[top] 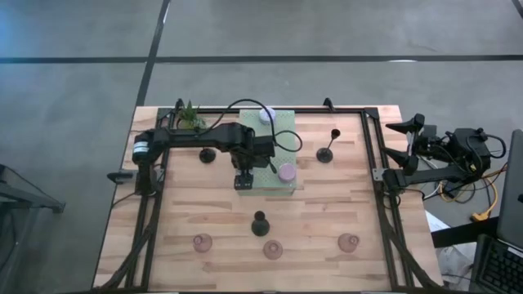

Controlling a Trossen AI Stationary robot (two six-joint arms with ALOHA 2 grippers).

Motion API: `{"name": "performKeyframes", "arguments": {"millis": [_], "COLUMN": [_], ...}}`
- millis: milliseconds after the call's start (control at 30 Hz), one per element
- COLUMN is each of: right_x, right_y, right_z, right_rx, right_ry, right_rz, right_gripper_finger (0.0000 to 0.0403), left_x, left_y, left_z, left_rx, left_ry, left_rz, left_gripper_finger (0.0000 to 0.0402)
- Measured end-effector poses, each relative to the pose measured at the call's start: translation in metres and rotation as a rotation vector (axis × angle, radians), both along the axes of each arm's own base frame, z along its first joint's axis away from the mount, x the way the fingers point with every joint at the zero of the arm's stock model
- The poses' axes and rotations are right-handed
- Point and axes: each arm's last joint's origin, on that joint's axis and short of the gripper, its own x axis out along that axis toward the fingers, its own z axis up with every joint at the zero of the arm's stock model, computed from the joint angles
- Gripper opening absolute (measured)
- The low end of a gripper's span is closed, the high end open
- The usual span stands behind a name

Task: Pick & Place candle stick holders
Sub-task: Put the green and white scented candle on the shelf

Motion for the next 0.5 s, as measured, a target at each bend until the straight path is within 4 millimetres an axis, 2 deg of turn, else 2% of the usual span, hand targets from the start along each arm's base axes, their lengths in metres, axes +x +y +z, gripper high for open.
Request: {"name": "performKeyframes", "arguments": {"millis": [500], "right_x": [0.000], "right_y": [0.000], "right_z": [0.000], "right_rx": [0.000], "right_ry": [0.001], "right_rz": [0.000], "right_gripper_finger": [0.0400], "left_x": [-0.001], "left_y": [0.000], "left_z": [-0.011], "left_rx": [-0.005], "left_ry": [0.015], "left_rz": [-0.005], "left_gripper_finger": [0.0307]}}
